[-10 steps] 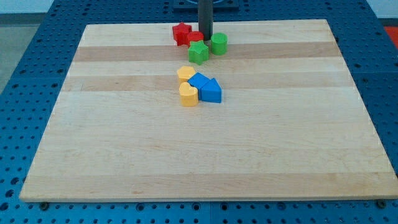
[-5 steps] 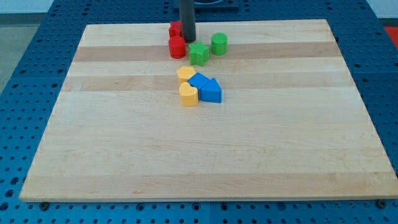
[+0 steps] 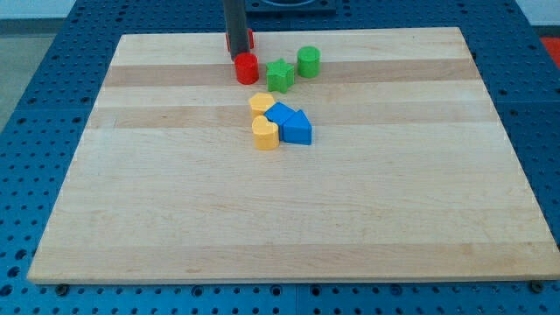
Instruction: Separate the red circle from the green blocks
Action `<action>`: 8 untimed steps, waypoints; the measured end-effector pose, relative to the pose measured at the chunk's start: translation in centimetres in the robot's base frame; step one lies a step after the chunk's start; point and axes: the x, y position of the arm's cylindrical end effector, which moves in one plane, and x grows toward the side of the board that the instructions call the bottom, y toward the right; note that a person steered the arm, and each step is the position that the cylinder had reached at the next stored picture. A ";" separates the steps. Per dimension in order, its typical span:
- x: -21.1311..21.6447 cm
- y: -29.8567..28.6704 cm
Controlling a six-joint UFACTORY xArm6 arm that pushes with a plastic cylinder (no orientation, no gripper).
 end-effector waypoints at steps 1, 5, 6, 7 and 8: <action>1.3 -0.4; -2.4 2.2; -2.4 2.9; -3.3 5.5; -5.2 8.2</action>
